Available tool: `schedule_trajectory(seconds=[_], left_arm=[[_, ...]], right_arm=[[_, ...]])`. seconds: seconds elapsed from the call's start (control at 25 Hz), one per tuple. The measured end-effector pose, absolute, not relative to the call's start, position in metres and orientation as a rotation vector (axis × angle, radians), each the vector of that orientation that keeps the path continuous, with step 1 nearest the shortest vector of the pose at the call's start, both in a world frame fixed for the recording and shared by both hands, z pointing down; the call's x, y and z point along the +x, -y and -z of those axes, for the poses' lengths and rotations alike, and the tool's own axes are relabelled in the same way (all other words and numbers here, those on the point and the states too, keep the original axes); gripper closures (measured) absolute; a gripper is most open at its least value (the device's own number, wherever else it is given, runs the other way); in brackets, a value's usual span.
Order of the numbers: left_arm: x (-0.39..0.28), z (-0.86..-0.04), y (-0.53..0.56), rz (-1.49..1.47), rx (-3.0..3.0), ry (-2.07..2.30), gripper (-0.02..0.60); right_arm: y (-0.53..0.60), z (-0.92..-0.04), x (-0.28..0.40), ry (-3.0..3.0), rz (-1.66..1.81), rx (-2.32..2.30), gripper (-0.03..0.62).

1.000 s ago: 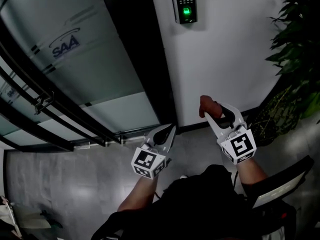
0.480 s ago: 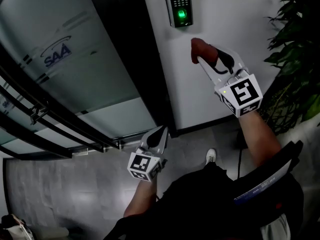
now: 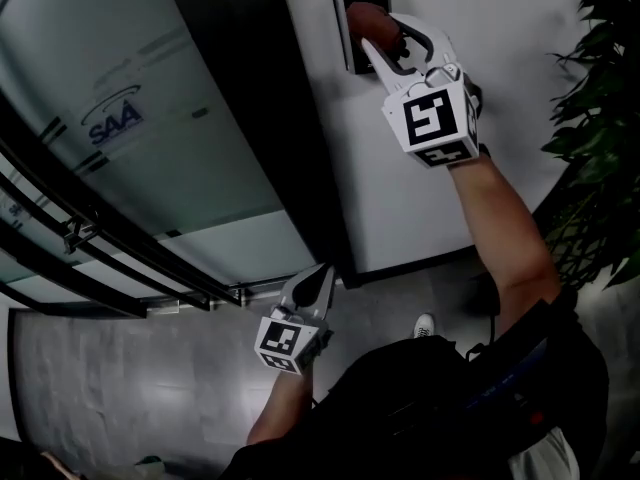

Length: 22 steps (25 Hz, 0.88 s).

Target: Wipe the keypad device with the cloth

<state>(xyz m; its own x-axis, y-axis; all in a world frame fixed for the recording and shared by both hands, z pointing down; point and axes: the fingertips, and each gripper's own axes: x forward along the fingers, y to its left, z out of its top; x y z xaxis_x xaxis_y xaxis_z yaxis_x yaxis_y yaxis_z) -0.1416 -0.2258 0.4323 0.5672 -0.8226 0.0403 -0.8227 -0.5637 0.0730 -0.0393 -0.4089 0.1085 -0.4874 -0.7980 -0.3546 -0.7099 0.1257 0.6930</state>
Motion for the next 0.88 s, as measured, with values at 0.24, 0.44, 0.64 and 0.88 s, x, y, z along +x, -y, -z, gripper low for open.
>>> schedule_trajectory(seconds=[0.24,0.44,0.64,0.88], left_arm=[[-0.154,-0.432,0.238,-0.006,2.672,1.479,0.565],[-0.159,-0.434,0.242,-0.012,2.653,1.498,0.565],[-0.162,-0.438,0.247,-0.016,2.642,1.511,0.565],[-0.152,-0.436,0.251,-0.007,2.664,1.471,0.565]], right_arm=[[0.440,-0.089,-0.055,2.215,1.329,1.563,0.450],[0.453,-0.091,-0.056,2.151,1.358,1.557,0.450],[0.458,-0.095,-0.044,2.069,1.407,1.547,0.450],[0.461,-0.096,-0.032,2.049,1.401,1.541,0.450]])
